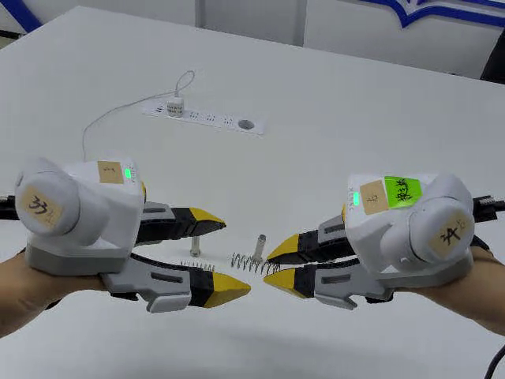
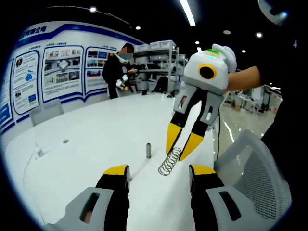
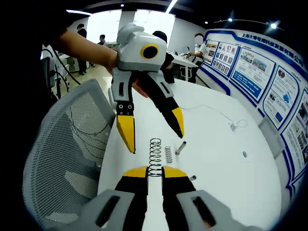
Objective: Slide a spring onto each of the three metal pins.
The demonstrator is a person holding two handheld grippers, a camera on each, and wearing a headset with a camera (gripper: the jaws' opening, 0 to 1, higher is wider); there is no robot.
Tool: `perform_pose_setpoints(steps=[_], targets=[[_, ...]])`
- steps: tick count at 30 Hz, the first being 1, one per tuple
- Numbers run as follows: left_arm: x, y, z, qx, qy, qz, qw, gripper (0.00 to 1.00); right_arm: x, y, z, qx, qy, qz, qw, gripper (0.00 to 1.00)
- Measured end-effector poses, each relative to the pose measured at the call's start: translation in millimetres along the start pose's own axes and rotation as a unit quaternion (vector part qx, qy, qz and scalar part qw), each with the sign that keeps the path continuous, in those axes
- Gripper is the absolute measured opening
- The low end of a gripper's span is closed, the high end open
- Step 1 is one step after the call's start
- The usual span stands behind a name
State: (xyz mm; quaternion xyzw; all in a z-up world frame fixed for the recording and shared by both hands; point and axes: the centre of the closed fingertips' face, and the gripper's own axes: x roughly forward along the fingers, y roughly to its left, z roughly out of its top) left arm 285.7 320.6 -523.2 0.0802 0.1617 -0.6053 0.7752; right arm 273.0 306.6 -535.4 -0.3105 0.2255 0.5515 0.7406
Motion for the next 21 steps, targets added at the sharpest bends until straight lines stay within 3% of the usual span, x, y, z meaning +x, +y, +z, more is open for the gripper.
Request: perform_pose_setpoints(steps=[8, 11, 16, 18, 21], targets=[[3.0, -10.3, -4.6, 0.010, 0.007, -0.021, 0.9997, 0.36, 0.0, 6.7, 5.5, -0.032, 0.009, 0.010, 0.9994, 0.11], [3.5, -18.2, -0.8, 0.000, -0.003, -0.041, 0.9991, 0.33, -0.2, 8.7, 8.2, -0.042, 0.008, 0.014, 0.9990, 0.11], [3.5, -17.2, -2.7, 0.015, 0.007, -0.041, 0.9990, 0.24, -0.2, 9.8, 10.1, -0.051, 0.007, 0.018, 0.9985, 0.11], [3.2, -22.0, -4.4, 0.027, 0.014, -0.058, 0.9979, 0.14, -0.3, 10.0, 10.9, -0.053, 0.006, 0.018, 0.9984, 0.11], [4.3, -21.8, -7.2, 0.044, 0.026, -0.052, 0.9973, 0.14, -0.2, 11.0, 9.8, -0.058, 0.008, 0.022, 0.9981, 0.11]])
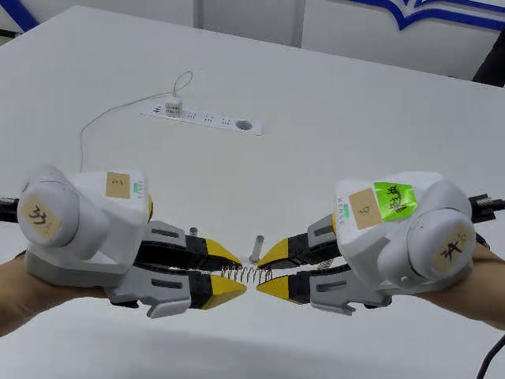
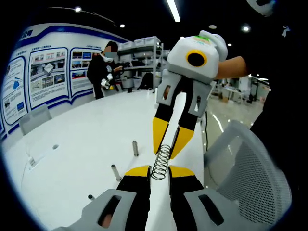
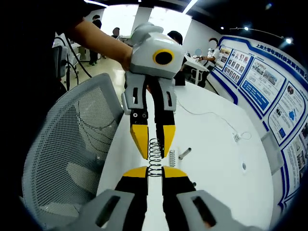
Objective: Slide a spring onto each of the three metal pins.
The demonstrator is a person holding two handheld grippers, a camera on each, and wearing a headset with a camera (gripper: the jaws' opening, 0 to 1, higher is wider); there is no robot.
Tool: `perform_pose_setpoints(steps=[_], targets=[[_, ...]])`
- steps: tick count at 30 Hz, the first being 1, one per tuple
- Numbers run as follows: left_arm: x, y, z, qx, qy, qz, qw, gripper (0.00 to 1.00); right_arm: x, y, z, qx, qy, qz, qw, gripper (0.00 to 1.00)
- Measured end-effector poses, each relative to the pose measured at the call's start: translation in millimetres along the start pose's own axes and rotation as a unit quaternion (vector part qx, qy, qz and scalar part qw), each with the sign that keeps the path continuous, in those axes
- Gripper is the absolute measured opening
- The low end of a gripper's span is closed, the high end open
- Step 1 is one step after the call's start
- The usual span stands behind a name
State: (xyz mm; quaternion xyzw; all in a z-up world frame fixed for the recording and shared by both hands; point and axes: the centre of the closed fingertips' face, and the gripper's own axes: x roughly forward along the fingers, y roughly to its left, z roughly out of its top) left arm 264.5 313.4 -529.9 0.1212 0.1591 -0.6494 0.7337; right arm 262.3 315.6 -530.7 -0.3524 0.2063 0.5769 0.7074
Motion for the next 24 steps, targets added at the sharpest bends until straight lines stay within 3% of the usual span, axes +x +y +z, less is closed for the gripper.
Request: perform_pose_setpoints(steps=[6, 9, 13, 20, 24], targets=[[2.1, -2.7, 1.6, 0.019, 0.001, 0.000, 0.9998, 0.13, -0.6, 1.3, -0.7, -0.003, 0.001, 0.003, 1.0000, 0.11], [1.7, -4.3, 4.4, 0.067, -0.001, 0.004, 0.9978, 0.11, -2.7, 1.1, -0.2, -0.005, -0.003, 0.007, 1.0000, 0.11], [1.4, -4.8, 4.7, 0.082, 0.000, 0.005, 0.9966, 0.10, -3.8, 1.2, 1.0, -0.011, -0.007, 0.007, 0.9999, 0.11], [-1.1, -4.0, 5.9, 0.087, -0.003, 0.003, 0.9962, 0.10, -4.2, 0.4, 3.4, 0.009, -0.020, 0.010, 0.9997, 0.12], [-3.3, -6.8, 6.8, 0.089, -0.007, -0.001, 0.9960, 0.10, -1.1, -1.9, -2.0, 0.011, -0.011, 0.007, 0.9999, 0.18]])
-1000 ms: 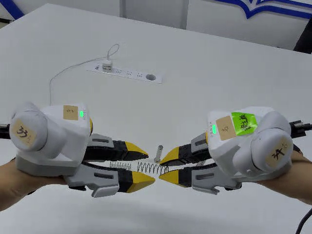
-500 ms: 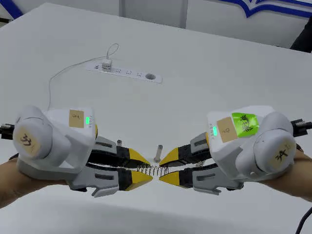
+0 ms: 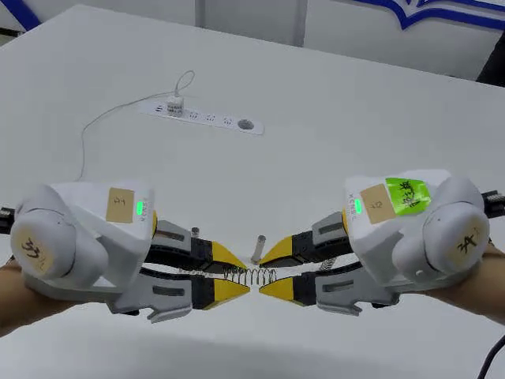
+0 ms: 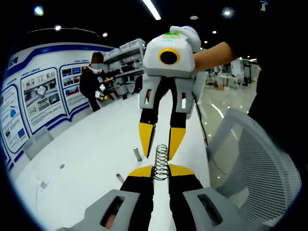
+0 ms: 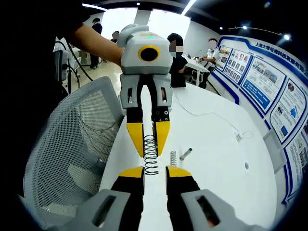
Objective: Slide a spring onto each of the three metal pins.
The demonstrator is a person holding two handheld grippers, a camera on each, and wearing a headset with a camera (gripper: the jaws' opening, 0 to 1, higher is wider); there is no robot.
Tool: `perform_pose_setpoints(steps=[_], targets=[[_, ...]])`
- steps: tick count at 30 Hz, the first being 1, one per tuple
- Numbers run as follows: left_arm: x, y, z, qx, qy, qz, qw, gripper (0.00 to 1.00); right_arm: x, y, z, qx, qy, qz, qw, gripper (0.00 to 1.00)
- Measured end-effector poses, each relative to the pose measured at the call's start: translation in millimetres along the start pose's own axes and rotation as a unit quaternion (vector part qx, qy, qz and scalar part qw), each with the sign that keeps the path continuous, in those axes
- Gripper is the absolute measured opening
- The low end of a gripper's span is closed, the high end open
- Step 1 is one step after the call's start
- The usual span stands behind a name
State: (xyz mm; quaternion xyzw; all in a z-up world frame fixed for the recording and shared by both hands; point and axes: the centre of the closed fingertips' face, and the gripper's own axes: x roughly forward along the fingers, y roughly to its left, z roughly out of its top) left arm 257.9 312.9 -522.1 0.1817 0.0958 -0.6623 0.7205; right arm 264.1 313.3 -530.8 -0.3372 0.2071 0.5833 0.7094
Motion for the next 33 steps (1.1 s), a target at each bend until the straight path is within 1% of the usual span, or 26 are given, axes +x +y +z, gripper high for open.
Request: perform_pose_setpoints(steps=[1, 2, 4, 6, 7, 11, 13, 15, 16, 17, 18, 21, 22, 23, 26, 29, 33], targets=[[-0.3, 0.0, -0.1, 0.001, 0.000, 0.001, 1.0000, 0.10, 0.3, -0.1, -0.1, -0.001, -0.002, 0.000, 1.0000, 0.18], [-1.2, 0.9, -0.8, 0.002, 0.002, 0.005, 1.0000, 0.10, 1.1, 1.5, 1.0, 0.007, -0.008, 0.005, 0.9999, 0.17], [-2.7, 1.0, -0.6, -0.002, -0.001, 0.007, 1.0000, 0.10, 2.3, 2.0, 0.7, 0.014, -0.011, 0.008, 0.9998, 0.17], [-3.8, 1.4, 0.3, -0.004, -0.003, 0.009, 0.9999, 0.10, 3.5, 3.2, 1.9, 0.020, -0.016, 0.014, 0.9996, 0.14], [-4.4, 2.2, 0.3, -0.003, -0.003, 0.012, 0.9999, 0.10, 3.7, 5.3, 3.1, 0.022, -0.020, 0.020, 0.9993, 0.11], [-6.5, 0.5, -1.9, 0.000, 0.001, 0.012, 0.9999, 0.10, 2.1, 5.5, 8.5, 0.032, -0.032, 0.030, 0.9985, 0.11], [-6.7, -0.4, -4.1, 0.009, 0.009, 0.014, 0.9998, 0.10, 0.7, 5.8, 12.4, 0.036, -0.040, 0.037, 0.9979, 0.11], [-6.4, -1.3, -7.5, 0.022, 0.023, 0.014, 0.9994, 0.10, -0.5, 7.0, 18.1, 0.034, -0.050, 0.043, 0.9972, 0.10], [-6.4, -1.2, -8.7, 0.025, 0.026, 0.015, 0.9992, 0.10, -1.2, 7.7, 21.5, 0.037, -0.058, 0.046, 0.9966, 0.10], [-6.5, -1.8, -9.6, 0.027, 0.029, 0.013, 0.9991, 0.10, -2.3, 8.8, 28.1, 0.044, -0.073, 0.051, 0.9951, 0.10], [-6.6, -1.7, -9.5, 0.029, 0.029, 0.014, 0.9990, 0.10, -3.0, 8.2, 31.9, 0.049, -0.082, 0.051, 0.9942, 0.10], [-8.5, 1.0, -7.0, 0.030, 0.026, 0.023, 0.9989, 0.10, -3.7, 6.0, 34.7, 0.051, -0.084, 0.049, 0.9939, 0.10], [-9.3, 2.5, -6.2, 0.030, 0.024, 0.026, 0.9989, 0.10, -3.9, 4.8, 37.8, 0.059, -0.094, 0.047, 0.9927, 0.10], [-9.7, 2.8, -5.9, 0.028, 0.022, 0.026, 0.9990, 0.10, -4.2, 4.7, 39.1, 0.064, -0.098, 0.048, 0.9920, 0.11], [-9.7, 2.7, -5.1, 0.031, 0.022, 0.026, 0.9990, 0.10, -5.2, 4.5, 47.5, 0.079, -0.121, 0.049, 0.9883, 0.11], [-7.0, 1.2, -6.2, 0.034, 0.027, 0.023, 0.9988, 0.10, -4.5, 4.9, 49.9, 0.080, -0.123, 0.051, 0.9879, 0.11], [-4.3, -0.1, -5.7, 0.033, 0.027, 0.021, 0.9989, 0.10, -4.5, 4.9, 55.6, 0.090, -0.137, 0.051, 0.9851, 0.11]])
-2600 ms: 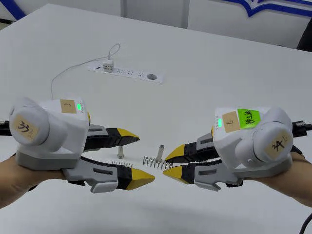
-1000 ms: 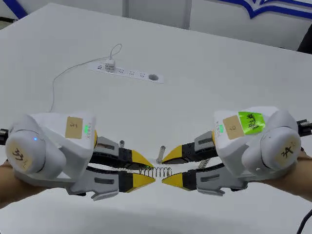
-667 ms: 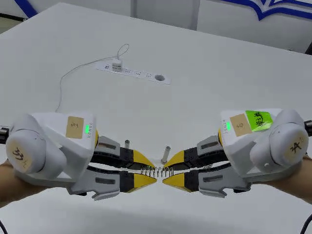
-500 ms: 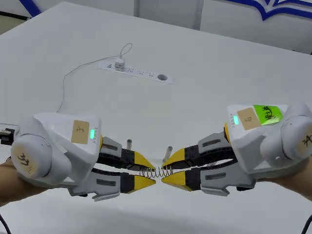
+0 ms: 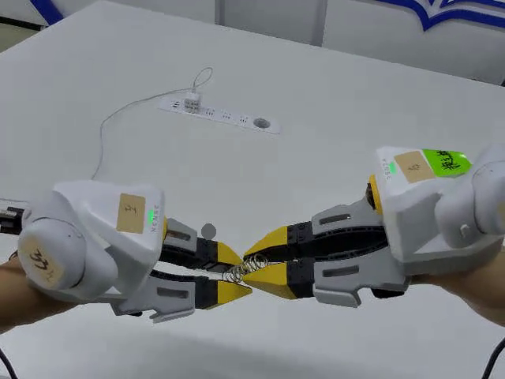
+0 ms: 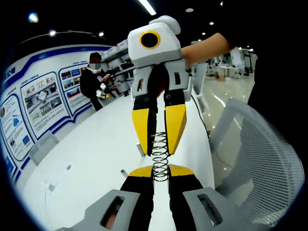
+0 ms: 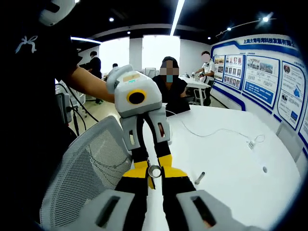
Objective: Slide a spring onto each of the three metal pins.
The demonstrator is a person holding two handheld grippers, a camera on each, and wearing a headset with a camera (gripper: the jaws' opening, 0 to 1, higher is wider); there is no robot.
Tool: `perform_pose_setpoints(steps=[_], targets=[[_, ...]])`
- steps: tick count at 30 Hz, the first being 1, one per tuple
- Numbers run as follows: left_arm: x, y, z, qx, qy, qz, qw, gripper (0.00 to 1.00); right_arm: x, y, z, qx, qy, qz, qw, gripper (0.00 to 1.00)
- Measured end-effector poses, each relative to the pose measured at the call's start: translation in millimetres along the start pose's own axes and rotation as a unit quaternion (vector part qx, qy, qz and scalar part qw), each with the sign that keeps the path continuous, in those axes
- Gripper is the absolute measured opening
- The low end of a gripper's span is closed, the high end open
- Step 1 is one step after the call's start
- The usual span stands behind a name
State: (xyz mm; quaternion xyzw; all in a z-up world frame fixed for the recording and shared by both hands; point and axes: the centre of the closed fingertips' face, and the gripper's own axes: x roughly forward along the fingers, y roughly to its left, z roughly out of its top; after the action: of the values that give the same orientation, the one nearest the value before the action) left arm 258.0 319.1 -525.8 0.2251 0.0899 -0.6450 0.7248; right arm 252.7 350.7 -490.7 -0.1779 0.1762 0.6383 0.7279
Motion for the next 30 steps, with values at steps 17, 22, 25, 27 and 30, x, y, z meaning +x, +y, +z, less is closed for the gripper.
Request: perform_pose_setpoints(steps=[17, 22, 25, 27, 30], targets=[[0.5, 6.1, 3.4, -0.035, -0.018, 0.011, 0.9992, 0.11, 3.0, -4.1, 11.1, 0.011, -0.022, -0.014, 0.9996, 0.11], [-1.2, 14.1, 2.0, -0.032, -0.021, 0.034, 0.9987, 0.11, 5.1, -12.2, 13.6, 0.010, -0.021, -0.027, 0.9994, 0.11], [-2.1, 16.5, 1.8, -0.029, -0.021, 0.040, 0.9986, 0.12, 6.3, -15.0, 15.4, 0.007, -0.021, -0.030, 0.9993, 0.11], [-4.5, 19.4, 3.1, -0.031, -0.025, 0.044, 0.9982, 0.13, 5.4, -18.0, 17.9, 0.009, -0.026, -0.034, 0.9991, 0.11], [-7.3, 25.3, 1.9, -0.043, -0.030, 0.052, 0.9973, 0.19, 3.0, -22.6, 20.4, 0.012, -0.030, -0.039, 0.9987, 0.11]])
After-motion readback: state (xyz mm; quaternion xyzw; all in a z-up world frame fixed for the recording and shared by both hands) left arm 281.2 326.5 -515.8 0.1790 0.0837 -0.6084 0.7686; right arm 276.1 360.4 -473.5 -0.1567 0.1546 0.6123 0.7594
